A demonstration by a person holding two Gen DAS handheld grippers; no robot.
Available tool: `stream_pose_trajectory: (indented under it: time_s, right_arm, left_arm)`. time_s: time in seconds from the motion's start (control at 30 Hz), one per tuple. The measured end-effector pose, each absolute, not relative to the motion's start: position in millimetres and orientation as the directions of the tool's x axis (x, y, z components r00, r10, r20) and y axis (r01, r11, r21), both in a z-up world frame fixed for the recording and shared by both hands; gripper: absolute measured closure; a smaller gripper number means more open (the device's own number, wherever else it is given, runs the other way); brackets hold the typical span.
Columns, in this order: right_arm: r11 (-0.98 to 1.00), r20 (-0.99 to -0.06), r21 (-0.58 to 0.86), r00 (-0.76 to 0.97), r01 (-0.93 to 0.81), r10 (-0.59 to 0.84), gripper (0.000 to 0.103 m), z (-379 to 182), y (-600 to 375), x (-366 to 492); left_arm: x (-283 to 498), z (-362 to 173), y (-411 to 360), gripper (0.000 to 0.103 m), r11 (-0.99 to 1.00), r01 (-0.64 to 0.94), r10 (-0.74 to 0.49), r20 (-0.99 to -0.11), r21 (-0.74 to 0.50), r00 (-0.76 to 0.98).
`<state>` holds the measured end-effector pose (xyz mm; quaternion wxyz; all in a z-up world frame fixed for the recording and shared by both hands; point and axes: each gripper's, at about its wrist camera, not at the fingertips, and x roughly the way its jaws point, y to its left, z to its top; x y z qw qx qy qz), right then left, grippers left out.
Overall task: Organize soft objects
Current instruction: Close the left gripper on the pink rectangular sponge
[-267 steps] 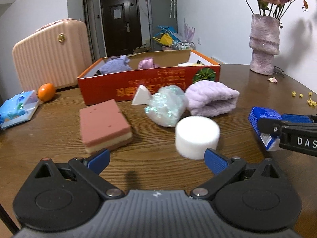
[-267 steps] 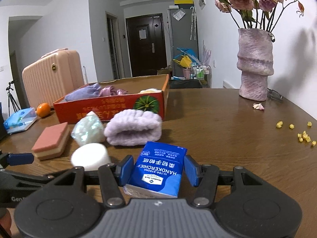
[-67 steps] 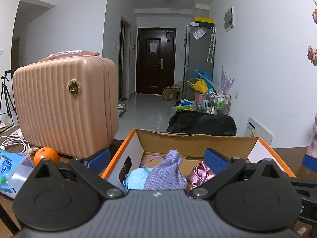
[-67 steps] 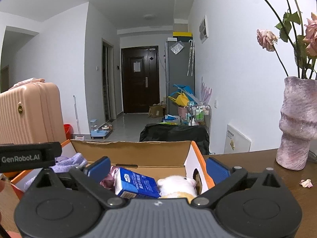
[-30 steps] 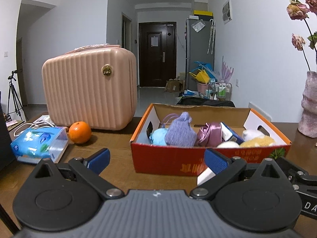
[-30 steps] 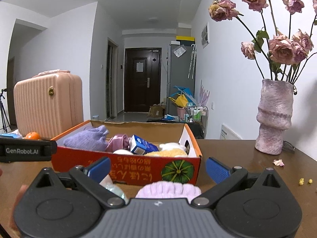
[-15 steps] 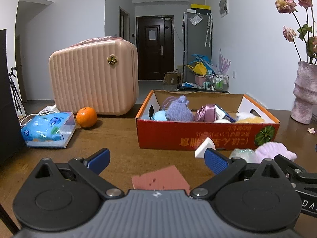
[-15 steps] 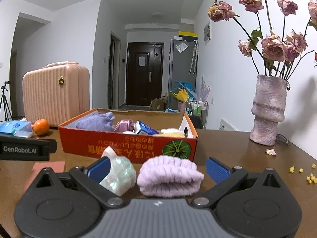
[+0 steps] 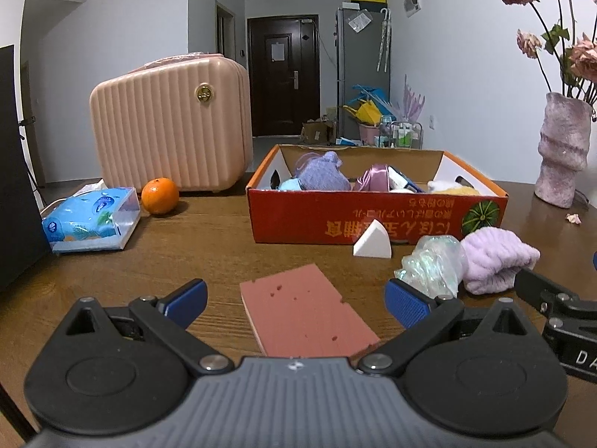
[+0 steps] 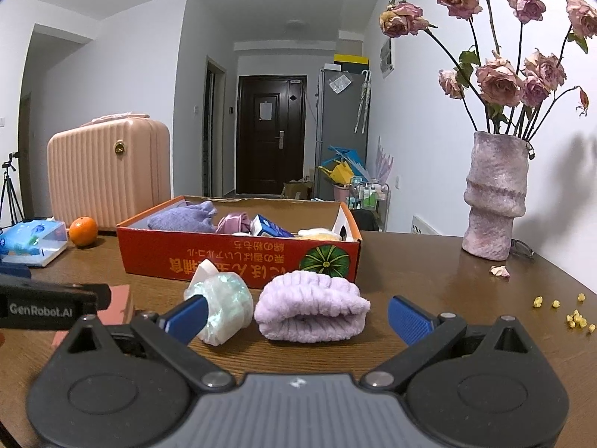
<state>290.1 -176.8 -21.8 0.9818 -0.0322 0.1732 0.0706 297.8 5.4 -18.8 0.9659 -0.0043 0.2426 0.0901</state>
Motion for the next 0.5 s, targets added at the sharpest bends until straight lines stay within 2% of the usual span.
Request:
stream_pose_trajectory:
  time_s: [0.5]
  right_arm:
    - [0.986, -0.377, -0.049, 0.918, -0.157, 0.128, 0.0, -29.8, -172.5, 300.4]
  left_arm:
    - [328.1, -45.1, 7.0, 0.0, 0.985, -0.167, 0.154, -0.594, 0.033, 0.789]
